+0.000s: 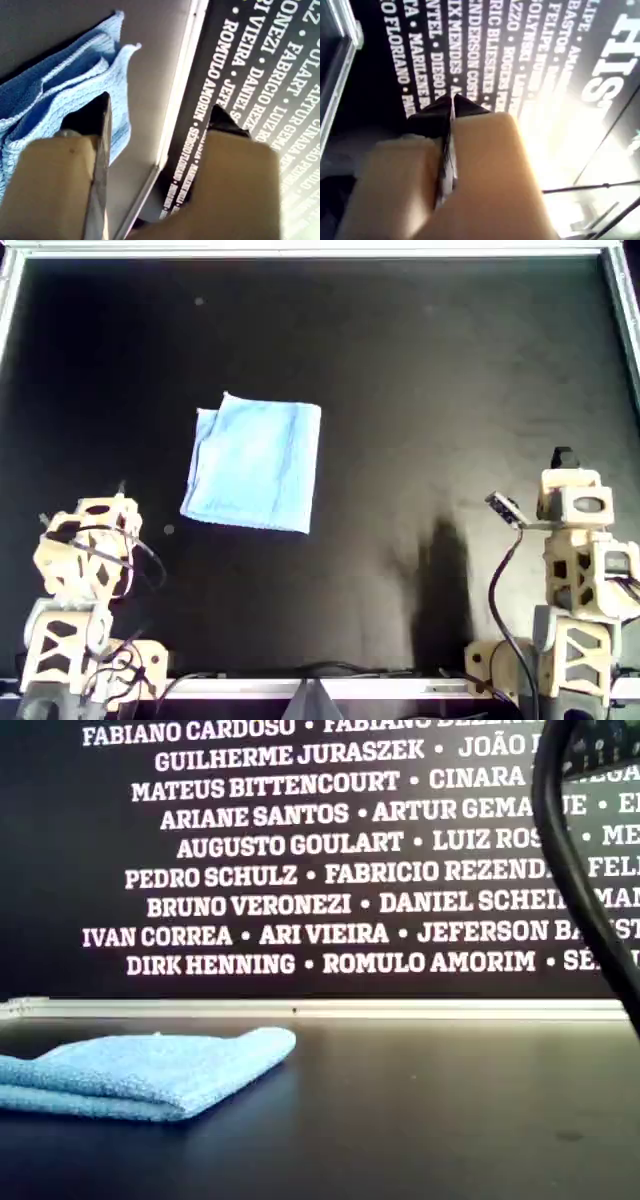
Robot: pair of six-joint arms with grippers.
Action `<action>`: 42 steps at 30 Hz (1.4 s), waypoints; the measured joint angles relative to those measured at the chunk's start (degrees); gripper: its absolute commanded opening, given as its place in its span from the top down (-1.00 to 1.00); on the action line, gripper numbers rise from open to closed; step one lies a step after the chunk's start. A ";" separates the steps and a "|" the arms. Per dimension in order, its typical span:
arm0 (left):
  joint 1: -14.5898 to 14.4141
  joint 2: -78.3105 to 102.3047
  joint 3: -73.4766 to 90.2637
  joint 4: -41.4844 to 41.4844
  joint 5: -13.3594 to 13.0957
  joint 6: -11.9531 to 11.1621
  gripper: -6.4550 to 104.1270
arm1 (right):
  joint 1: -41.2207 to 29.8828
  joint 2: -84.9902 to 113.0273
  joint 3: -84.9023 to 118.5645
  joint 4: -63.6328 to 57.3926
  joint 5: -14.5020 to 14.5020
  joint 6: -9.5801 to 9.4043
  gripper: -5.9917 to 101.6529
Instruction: Fold a cloth
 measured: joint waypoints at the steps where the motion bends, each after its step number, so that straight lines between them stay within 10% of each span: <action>1: 0.00 0.00 0.00 0.00 0.00 0.00 -0.34 | 0.00 0.00 0.00 1.41 -0.09 0.00 0.92; 17: 0.00 1.05 0.00 26.72 -0.18 0.09 -0.35 | 0.44 0.00 0.00 27.16 0.18 -0.26 0.92; 42: 0.00 0.88 0.00 28.74 -0.18 0.09 -0.35 | 0.53 0.00 0.00 45.18 0.35 -0.26 0.92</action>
